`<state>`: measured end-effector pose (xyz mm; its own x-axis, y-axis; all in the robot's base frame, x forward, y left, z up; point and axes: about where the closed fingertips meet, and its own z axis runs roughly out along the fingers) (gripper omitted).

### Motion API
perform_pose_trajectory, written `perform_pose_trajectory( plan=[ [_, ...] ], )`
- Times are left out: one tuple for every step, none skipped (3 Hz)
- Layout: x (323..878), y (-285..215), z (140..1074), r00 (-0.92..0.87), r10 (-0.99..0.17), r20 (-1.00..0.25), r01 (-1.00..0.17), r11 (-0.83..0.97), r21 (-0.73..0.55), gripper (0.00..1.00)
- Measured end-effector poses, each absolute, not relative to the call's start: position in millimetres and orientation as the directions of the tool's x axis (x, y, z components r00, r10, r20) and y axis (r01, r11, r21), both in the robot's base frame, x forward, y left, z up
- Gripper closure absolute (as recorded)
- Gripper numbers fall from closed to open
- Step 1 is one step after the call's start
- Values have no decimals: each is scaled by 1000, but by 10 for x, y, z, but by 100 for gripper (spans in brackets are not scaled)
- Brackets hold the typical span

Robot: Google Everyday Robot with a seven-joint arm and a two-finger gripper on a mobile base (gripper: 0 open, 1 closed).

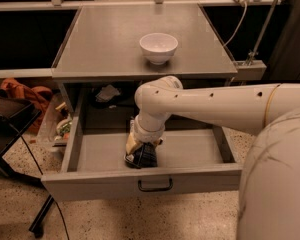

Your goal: Pick blue chip bag from top drawer and place on counter

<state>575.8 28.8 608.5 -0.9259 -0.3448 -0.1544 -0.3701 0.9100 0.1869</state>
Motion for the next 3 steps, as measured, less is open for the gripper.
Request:
perform_pose_trajectory(
  plan=[
    [5742,78,6335,-912,-348,-216,-387,905,176,96],
    [5715,-30,6732,-882,-355,-310,-432,872,231,100],
    [5698,-26,7221,-849,-326,-417,-481,803,351,100]
  ],
)
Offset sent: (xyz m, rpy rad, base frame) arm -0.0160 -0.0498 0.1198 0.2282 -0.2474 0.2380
